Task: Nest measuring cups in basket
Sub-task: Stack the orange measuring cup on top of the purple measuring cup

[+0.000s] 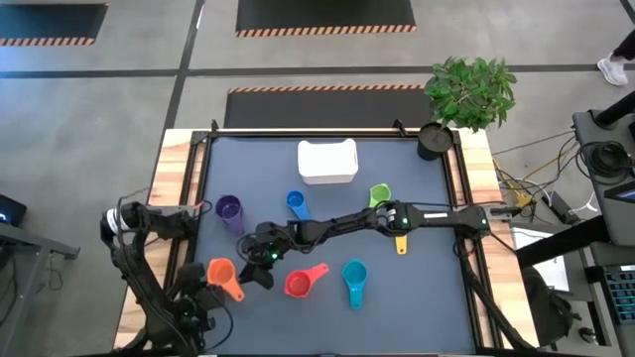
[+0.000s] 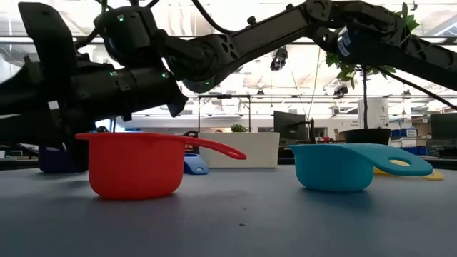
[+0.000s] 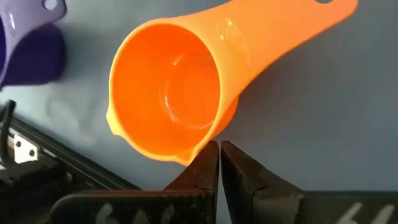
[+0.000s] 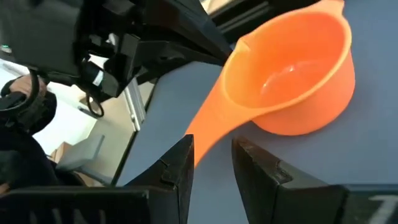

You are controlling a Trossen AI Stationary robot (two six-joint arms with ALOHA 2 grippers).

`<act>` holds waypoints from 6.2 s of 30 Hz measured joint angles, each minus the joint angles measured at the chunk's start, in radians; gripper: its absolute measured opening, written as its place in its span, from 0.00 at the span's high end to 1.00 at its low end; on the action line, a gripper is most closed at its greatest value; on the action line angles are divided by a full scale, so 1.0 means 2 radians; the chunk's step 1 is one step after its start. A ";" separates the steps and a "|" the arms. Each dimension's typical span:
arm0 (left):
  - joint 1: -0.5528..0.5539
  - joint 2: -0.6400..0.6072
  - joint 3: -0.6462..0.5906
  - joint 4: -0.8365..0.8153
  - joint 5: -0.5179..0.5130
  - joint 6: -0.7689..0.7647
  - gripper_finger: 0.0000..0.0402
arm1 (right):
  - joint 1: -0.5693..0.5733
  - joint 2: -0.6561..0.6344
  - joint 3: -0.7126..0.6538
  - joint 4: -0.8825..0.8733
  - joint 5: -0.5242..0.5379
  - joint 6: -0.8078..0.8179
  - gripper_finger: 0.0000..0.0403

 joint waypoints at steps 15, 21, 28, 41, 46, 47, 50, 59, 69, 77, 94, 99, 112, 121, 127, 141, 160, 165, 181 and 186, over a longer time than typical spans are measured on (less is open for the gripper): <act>0.014 -0.002 -0.019 0.031 -0.030 0.001 1.00 | 0.005 0.000 0.000 -0.026 0.046 0.036 0.41; 0.028 -0.002 -0.019 0.060 -0.078 0.001 1.00 | 0.008 0.001 0.000 -0.022 0.060 0.037 0.35; 0.040 -0.003 -0.019 0.062 -0.094 0.004 1.00 | 0.013 0.002 0.000 -0.021 0.070 0.028 0.39; 0.042 -0.003 -0.019 0.067 -0.107 0.004 1.00 | 0.018 0.004 0.000 0.005 0.059 0.020 0.65; 0.042 -0.003 -0.019 0.068 -0.107 0.004 1.00 | 0.018 0.004 0.000 0.006 0.053 0.014 0.79; 0.042 -0.003 -0.019 0.068 -0.107 0.003 1.00 | 0.018 0.004 0.000 0.005 0.053 0.012 0.82; 0.042 -0.003 -0.017 0.065 -0.107 0.003 1.00 | 0.018 0.004 0.000 0.006 0.049 0.007 0.91; 0.005 -0.022 0.129 -0.101 -0.194 0.031 1.00 | -0.009 -0.011 -0.001 -0.013 -0.059 0.029 0.98; -0.039 -0.109 0.193 -0.152 -0.422 0.124 1.00 | -0.050 -0.045 0.000 -0.037 -0.070 0.053 0.98; -0.036 -0.182 0.142 -0.152 -0.511 0.157 1.00 | -0.083 -0.032 0.000 0.035 0.014 0.129 0.98; -0.036 -0.227 0.085 -0.141 -0.525 0.120 1.00 | -0.098 -0.032 -0.004 0.012 0.045 0.137 0.98; -0.036 -0.227 0.085 -0.140 -0.526 0.120 1.00 | -0.097 -0.032 -0.008 0.008 0.064 0.128 0.98; -0.036 -0.227 0.085 -0.137 -0.526 0.122 1.00 | -0.097 -0.032 -0.015 0.005 0.064 0.102 0.93; -0.036 -0.227 0.085 -0.135 -0.527 0.122 1.00 | -0.097 -0.032 -0.015 0.005 0.064 0.101 0.80; -0.036 -0.227 0.085 -0.133 -0.527 0.122 1.00 | -0.099 -0.032 -0.012 0.004 0.048 0.110 0.77; -0.032 -0.227 0.085 -0.125 -0.538 0.116 1.00 | -0.102 -0.032 -0.011 0.001 -0.031 0.128 0.67; -0.025 -0.227 0.085 -0.102 -0.538 0.089 1.00 | -0.111 -0.063 -0.010 -0.041 -0.175 0.118 0.69; 0.012 -0.226 0.083 -0.092 -0.463 -0.010 1.00 | -0.101 -0.146 -0.010 -0.263 -0.144 -0.064 0.70; 0.267 -0.227 -0.055 0.061 -0.159 0.030 1.00 | -0.011 -0.430 -0.231 -0.380 0.111 -0.259 0.84; 0.341 -0.226 -0.083 0.139 -0.067 0.110 1.00 | -0.008 -0.504 -0.362 -0.273 0.111 -0.245 0.84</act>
